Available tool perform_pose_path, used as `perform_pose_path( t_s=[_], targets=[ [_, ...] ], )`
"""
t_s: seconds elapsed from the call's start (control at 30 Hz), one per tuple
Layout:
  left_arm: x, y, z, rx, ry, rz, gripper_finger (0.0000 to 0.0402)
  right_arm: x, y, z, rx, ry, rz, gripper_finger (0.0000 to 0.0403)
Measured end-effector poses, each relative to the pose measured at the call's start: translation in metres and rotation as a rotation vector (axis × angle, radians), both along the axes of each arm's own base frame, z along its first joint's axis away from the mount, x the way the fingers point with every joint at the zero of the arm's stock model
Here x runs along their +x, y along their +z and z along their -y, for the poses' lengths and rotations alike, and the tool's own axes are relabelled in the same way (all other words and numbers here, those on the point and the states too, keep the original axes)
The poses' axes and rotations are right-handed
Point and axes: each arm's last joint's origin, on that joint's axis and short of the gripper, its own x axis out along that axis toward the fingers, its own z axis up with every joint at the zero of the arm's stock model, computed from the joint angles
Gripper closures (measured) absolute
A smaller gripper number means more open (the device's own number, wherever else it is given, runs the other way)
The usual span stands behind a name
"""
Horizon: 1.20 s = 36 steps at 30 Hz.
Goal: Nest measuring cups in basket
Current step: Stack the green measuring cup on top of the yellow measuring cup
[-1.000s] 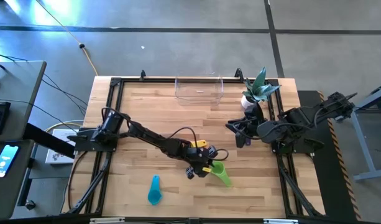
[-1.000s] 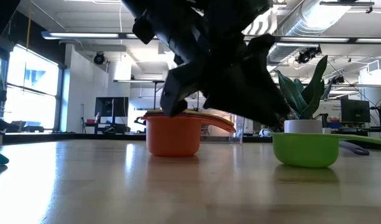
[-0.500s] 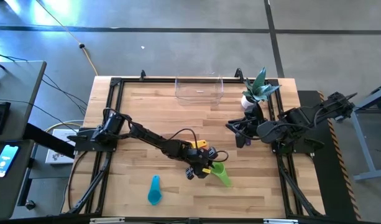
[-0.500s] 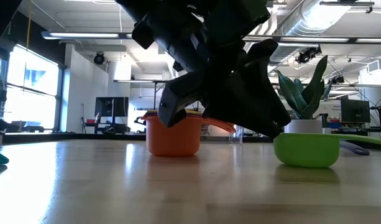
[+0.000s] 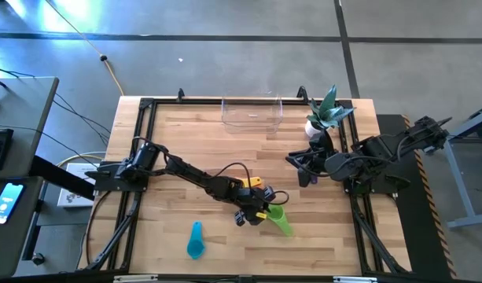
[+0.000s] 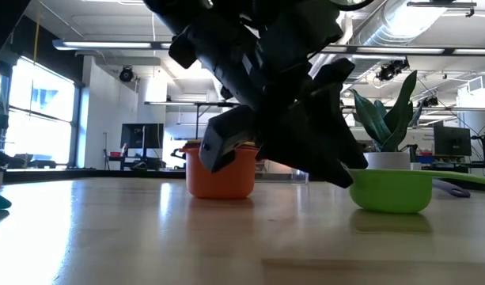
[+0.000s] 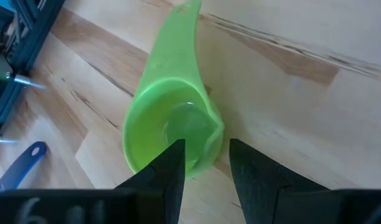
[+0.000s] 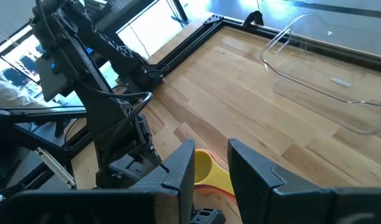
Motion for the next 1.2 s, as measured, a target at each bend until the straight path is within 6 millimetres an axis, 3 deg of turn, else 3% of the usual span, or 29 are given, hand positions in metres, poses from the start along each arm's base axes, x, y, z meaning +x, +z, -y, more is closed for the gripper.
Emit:
perform_pose_path(
  t_s=[0.5, 0.83, 1.2],
  targets=[
    [-0.0002, -0.0001, 0.0, -0.008, -0.003, -0.004, 0.0393, 0.0, 0.0, 0.0, 0.001, 0.0, 0.001, 0.0316],
    [-0.0004, -0.0006, 0.0014, 0.008, 0.022, -0.001, 0.0398, 0.0, 0.0, 0.0, 0.001, 0.0, 0.001, 0.0316],
    [-0.0031, 0.0064, 0.0028, -0.113, 0.342, -0.014, 0.04, 0.0, 0.0, 0.0, 0.0, 0.0, 0.0, 0.0316]
  ],
)
